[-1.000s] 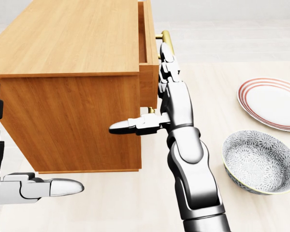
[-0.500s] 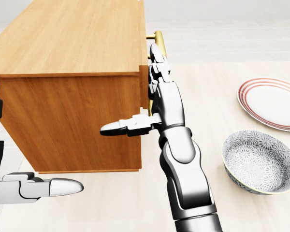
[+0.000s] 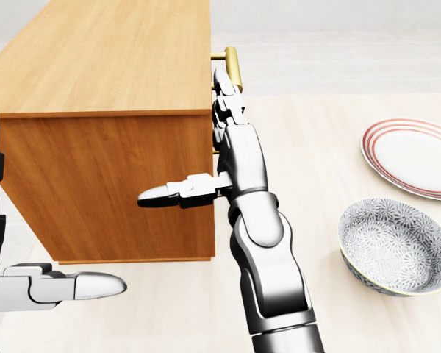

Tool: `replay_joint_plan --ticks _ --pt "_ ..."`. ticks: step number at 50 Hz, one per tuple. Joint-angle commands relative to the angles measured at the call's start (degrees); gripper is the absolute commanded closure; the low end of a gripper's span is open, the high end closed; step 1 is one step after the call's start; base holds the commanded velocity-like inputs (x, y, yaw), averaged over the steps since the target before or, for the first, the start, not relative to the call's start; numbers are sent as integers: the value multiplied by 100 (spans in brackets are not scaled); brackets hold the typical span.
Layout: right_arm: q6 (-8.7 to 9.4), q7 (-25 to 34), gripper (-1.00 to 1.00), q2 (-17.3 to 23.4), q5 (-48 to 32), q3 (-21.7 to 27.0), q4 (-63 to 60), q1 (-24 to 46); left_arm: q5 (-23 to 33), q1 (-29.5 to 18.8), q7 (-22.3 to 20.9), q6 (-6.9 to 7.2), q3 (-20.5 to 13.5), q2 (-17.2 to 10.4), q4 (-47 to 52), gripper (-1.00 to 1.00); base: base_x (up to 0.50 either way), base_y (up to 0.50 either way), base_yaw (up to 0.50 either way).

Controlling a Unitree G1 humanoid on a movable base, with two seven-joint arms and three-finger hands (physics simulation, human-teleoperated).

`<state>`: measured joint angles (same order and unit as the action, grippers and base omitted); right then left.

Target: Close the top drawer of the cabinet.

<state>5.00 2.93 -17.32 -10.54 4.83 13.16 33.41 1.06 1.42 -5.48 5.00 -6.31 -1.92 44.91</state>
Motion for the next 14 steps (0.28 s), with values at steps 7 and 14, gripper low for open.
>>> replay_joint_plan --ticks 7,14 --pt "0 504 -100 -268 113 -1974 317 -115 -17 0 -8 0 -5 2 19 -100 0 0 0" --pt "0 587 -100 -268 70 -2008 451 -121 -11 -11 -7 0 3 -3 -8 -100 0 0 0"
